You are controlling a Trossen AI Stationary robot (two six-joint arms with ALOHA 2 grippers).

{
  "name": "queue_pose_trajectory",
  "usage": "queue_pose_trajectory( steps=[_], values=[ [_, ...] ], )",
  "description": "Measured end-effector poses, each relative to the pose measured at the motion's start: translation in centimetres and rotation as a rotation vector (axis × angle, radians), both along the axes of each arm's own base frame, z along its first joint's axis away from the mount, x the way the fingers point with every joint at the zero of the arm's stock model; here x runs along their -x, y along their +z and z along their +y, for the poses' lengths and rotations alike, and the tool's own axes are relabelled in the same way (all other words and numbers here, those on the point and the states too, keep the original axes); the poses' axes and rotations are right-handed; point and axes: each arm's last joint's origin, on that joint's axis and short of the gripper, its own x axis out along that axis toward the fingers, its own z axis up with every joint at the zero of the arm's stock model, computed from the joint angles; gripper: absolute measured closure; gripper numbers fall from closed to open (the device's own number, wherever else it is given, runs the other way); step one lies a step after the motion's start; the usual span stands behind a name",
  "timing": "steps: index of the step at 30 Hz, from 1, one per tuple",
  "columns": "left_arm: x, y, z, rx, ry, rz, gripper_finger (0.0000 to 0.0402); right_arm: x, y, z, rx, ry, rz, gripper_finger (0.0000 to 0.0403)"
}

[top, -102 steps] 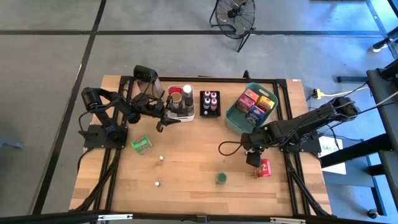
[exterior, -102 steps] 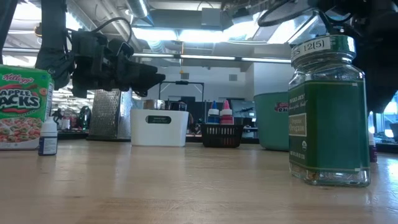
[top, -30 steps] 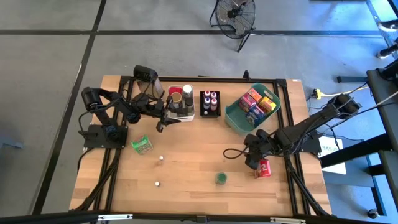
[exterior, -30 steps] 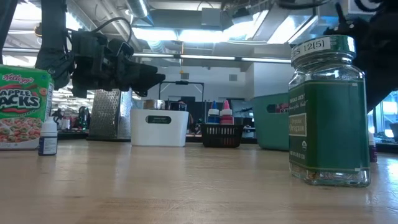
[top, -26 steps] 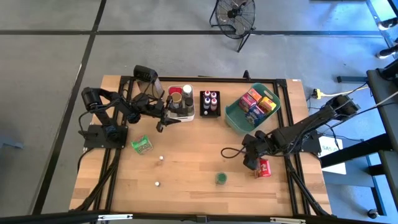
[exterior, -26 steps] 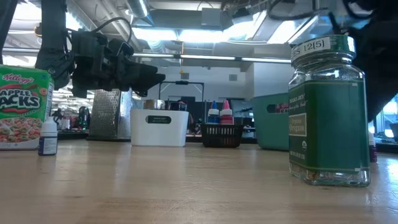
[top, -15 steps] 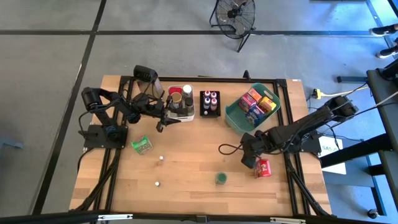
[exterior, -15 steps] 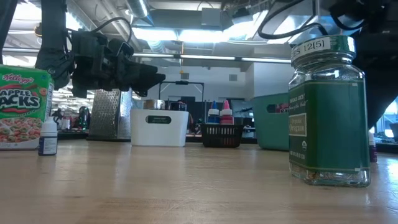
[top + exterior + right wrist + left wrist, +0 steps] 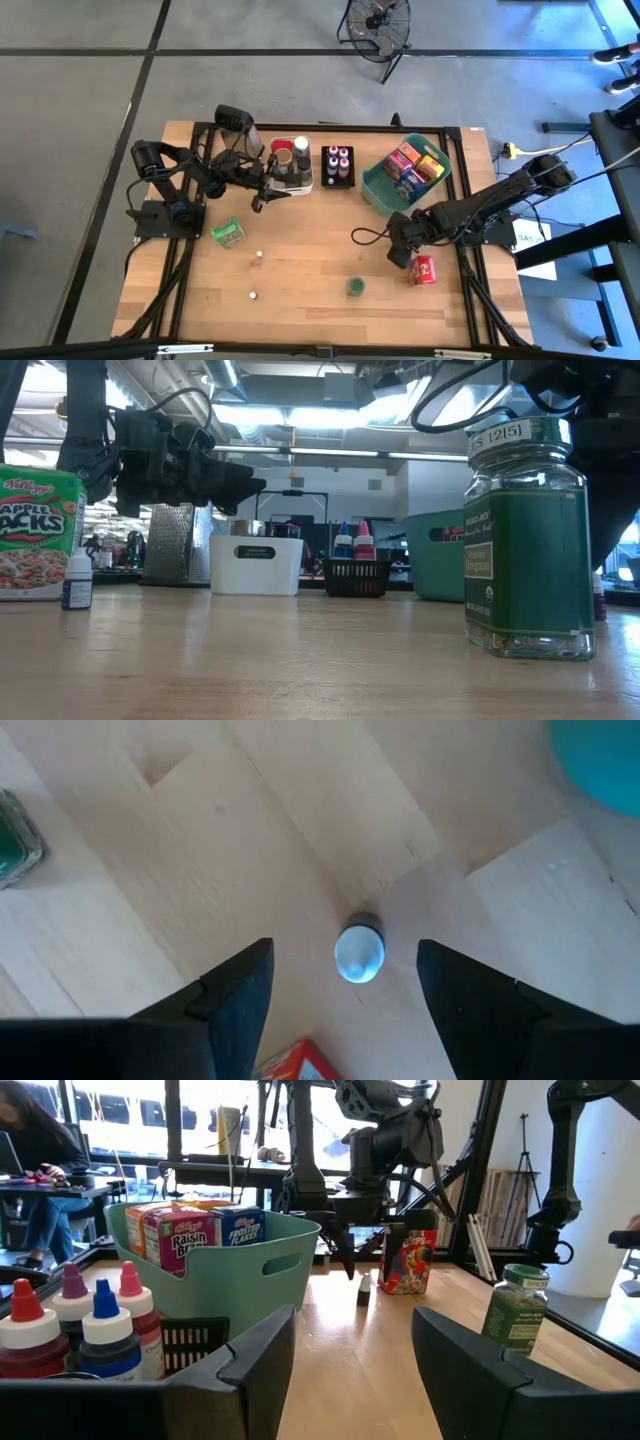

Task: Pick & Place Kitchen Items
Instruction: Put the small purple food coloring bottle into the black bin

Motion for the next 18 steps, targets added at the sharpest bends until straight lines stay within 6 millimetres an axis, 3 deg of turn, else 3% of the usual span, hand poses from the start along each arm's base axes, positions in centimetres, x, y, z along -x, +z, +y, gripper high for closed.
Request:
queue_pose_trajectory(
  steps=[18],
  values=[
    [0.0, 0.0, 0.0, 0.0, 0.0, 0.0, 0.0206, 0.29, -0.07, -0.15, 0.001, -0.118, 0.029, 0.0153]
  ],
)
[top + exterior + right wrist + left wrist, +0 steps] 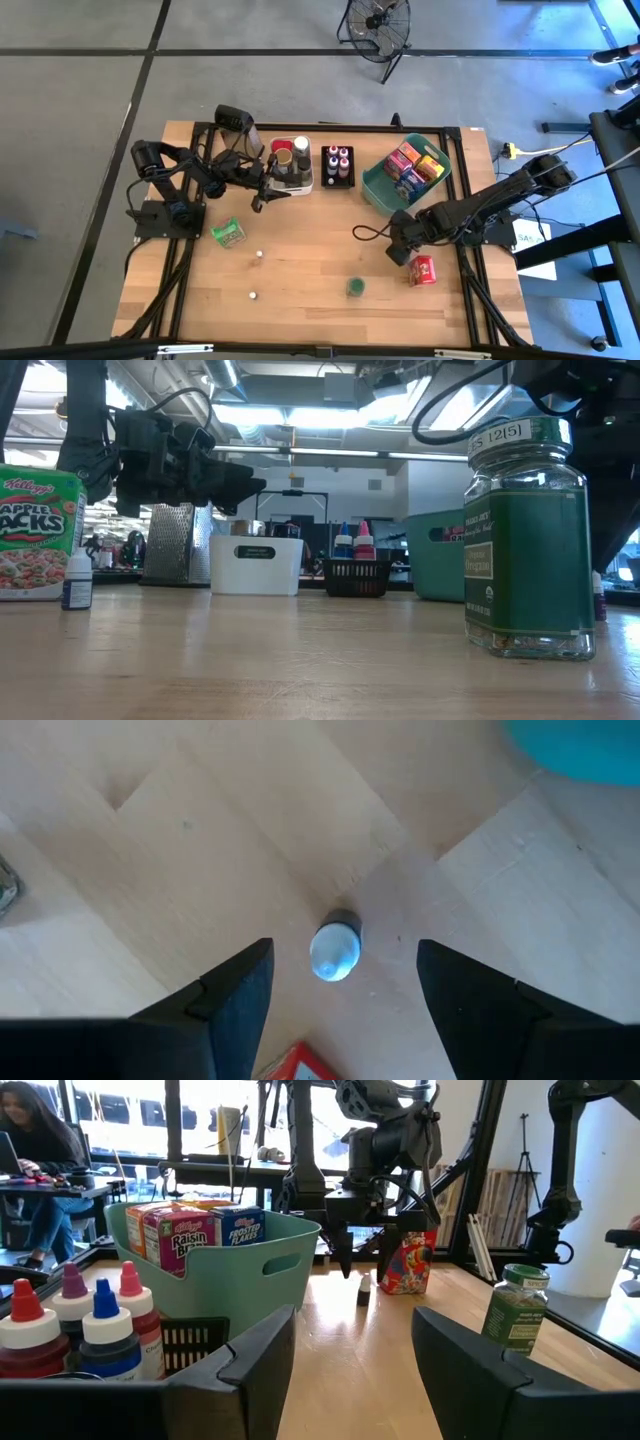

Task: Pick & Place Kitchen Items
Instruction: Put the small purple food coloring bottle into the black bin

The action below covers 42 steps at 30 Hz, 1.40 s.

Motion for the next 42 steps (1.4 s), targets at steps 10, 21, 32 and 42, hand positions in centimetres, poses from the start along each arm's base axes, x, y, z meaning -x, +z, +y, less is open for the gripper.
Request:
queue_pose_trajectory(
  steps=[10, 21, 32, 42],
  values=[
    [0.0, 0.0, 0.0, 0.0, 0.0, 0.0, 0.0206, -0.3, -0.5, 0.0, 0.015, -0.018, 0.02, 0.0153],
    [0.0, 0.0, 0.0, 0.0, 0.0, 0.0, 0.0205, -0.4, -0.9, -0.1, 0.017, -0.02, 0.042, 0.0153],
    [0.0, 0.0, 0.0, 0.0, 0.0, 0.0, 0.0206, -0.5, -1.1, -0.1, 0.021, -0.02, 0.041, 0.0153],
    [0.0, 0.0, 0.0, 0.006, 0.0, 0.001, 0.0206, -0.9, -2.2, 0.1, 0.022, 0.003, 0.095, 0.0153]
  ],
)
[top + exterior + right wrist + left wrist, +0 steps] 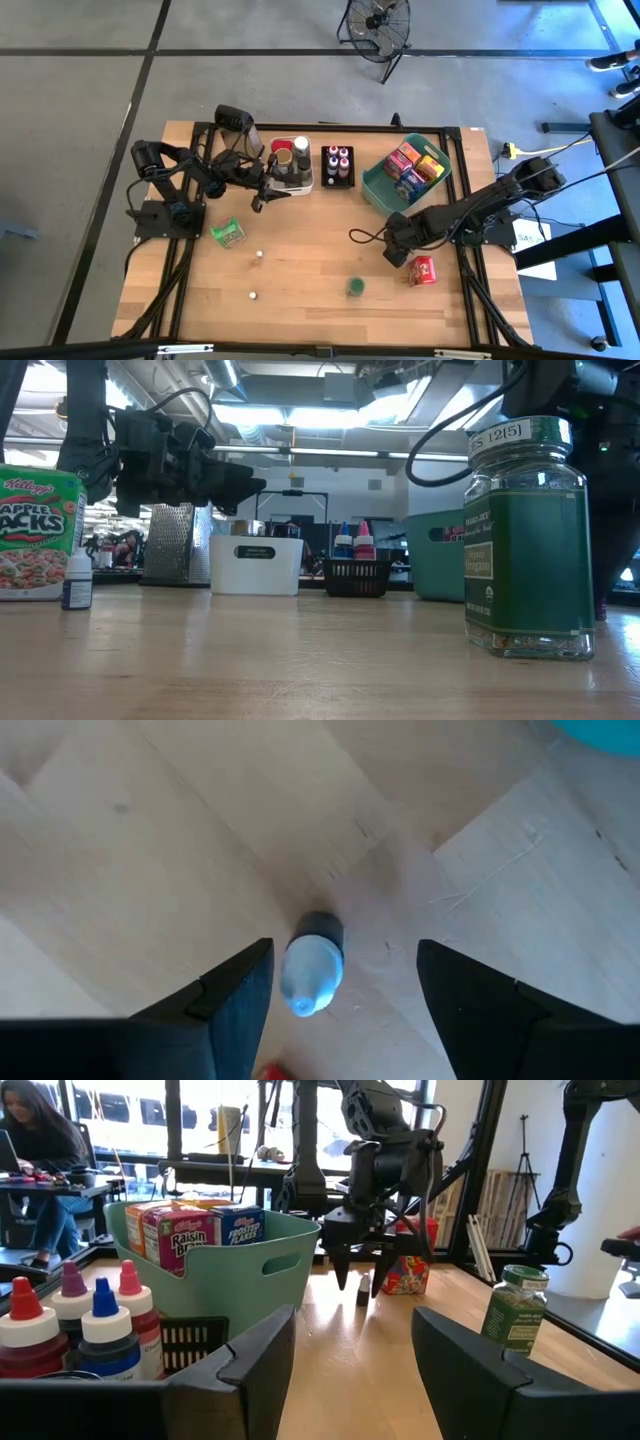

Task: Pick & Place Kitchen Items
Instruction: Put the small purple food coloring bottle into the black bin

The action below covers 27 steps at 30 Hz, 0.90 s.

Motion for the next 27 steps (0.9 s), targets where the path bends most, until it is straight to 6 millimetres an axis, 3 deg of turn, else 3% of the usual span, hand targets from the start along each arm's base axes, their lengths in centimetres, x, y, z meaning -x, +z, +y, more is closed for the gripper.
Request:
queue_pose_trajectory(
  steps=[8, 27],
  values=[
    [0.0, 0.0, 0.0, 0.002, 0.0, 0.0, 0.0206, -0.14, 0.02, 0.04, -0.002, 0.02, -0.015, 0.0175],
    [0.0, 0.0, 0.0, 0.003, 0.0, 0.0, 0.0206, -0.14, 0.03, 0.07, -0.009, 0.026, -0.012, 0.0314]
  ],
)
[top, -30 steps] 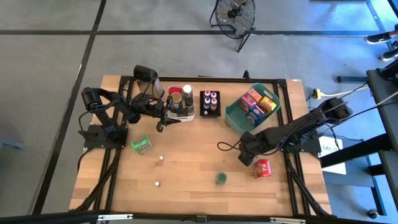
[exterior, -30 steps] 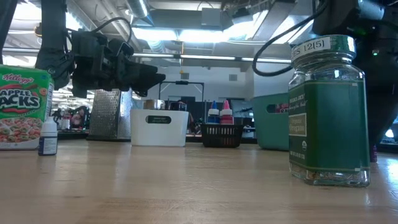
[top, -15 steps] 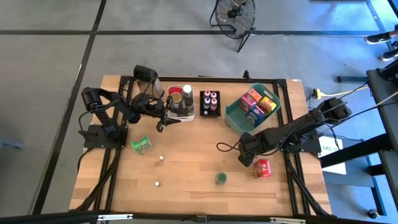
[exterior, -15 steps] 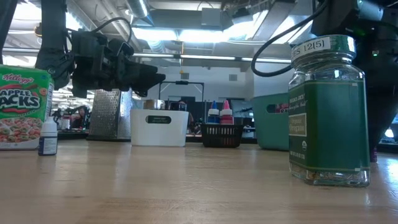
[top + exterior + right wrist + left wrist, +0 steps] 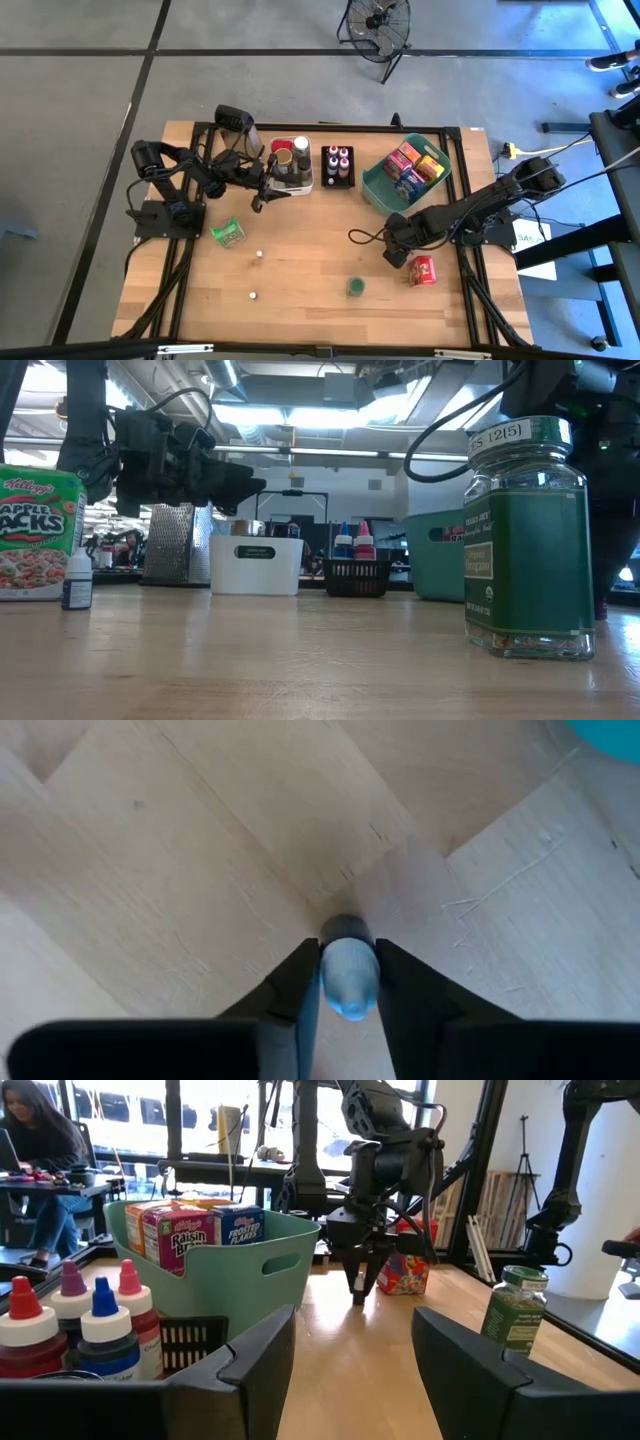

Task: Pick & Place Kitchen Items
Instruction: Put the small purple food coloring bottle into the black bin

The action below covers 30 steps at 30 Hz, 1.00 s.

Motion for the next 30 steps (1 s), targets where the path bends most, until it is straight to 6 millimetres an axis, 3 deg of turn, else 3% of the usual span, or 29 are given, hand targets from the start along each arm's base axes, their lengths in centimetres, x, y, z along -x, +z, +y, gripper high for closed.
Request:
queue_pose_trajectory(
  steps=[13, 21, 30],
  values=[
    [0.0, 0.0, 0.0, 0.007, 0.0, 0.001, 0.0205, -0.2, 0.5, 0.1, 0.013, 0.027, 0.0, 0.0321],
    [0.0, 0.0, 0.0, 0.007, 0.0, 0.001, 0.0205, -2.0, 4.1, 0.8, 0.019, 0.132, -0.033, 0.0322],
    [0.0, 0.0, 0.0, 0.007, 0.0, 0.002, 0.0206, -4.8, 9.2, 1.1, -0.008, 0.365, -0.202, 0.0322]
  ],
)
